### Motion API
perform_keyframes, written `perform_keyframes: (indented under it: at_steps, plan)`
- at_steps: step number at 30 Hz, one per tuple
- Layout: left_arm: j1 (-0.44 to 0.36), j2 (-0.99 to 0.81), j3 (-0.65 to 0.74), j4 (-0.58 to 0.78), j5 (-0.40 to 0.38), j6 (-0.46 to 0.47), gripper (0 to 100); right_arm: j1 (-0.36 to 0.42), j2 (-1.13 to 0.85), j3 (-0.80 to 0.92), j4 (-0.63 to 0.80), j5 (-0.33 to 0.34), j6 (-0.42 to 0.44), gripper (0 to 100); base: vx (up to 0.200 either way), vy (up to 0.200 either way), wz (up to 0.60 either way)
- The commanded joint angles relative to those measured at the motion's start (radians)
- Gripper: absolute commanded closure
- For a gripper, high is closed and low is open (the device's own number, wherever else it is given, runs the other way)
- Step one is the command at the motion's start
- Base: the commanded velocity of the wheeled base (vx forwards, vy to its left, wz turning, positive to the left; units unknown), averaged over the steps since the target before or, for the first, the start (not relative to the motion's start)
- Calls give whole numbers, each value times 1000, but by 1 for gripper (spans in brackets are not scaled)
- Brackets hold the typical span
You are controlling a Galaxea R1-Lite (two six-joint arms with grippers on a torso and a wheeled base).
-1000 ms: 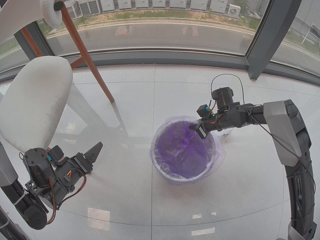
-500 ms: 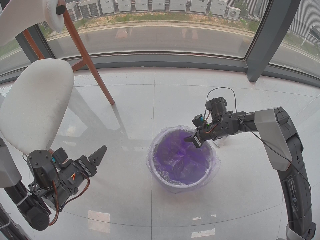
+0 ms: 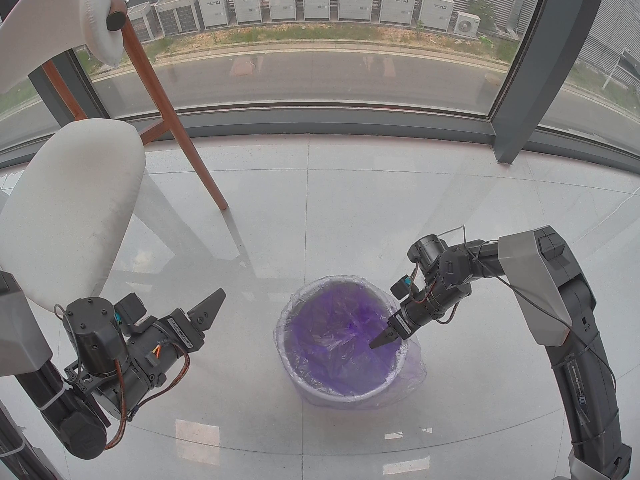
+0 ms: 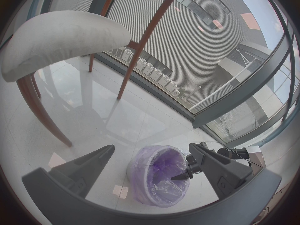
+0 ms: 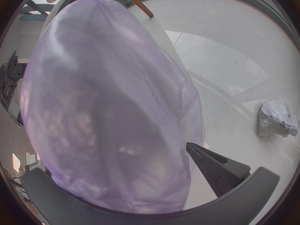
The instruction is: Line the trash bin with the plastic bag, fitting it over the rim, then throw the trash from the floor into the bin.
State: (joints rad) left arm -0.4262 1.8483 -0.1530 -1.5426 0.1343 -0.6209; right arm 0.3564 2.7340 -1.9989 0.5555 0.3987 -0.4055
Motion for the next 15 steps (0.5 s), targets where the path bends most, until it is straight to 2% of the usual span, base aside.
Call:
perform_keyframes:
  at_steps: [1,2,8,9,10,15]
  plan:
    - [-8,0,1,-1,1,0,0,-2,142,-1,-28,-18,21,0,0,0,0]
    - [-8,0,1,-1,1,0,0,-2,142,-1,-28,-18,21,0,0,0,0]
    - [-19,2,1,-1,2,0,0,-8,52,-1,-89,-18,166,0,0,0,0]
    - [-19,2,1,-1,2,0,0,-8,52,-1,-89,-18,166,0,0,0,0]
    - [-19,5,-2,-1,2,1,0,-10,18,-1,-89,-18,208,0,0,0,0]
    - [-25,6,-2,-1,2,3,0,-16,-71,-1,-88,-18,252,0,0,0,0]
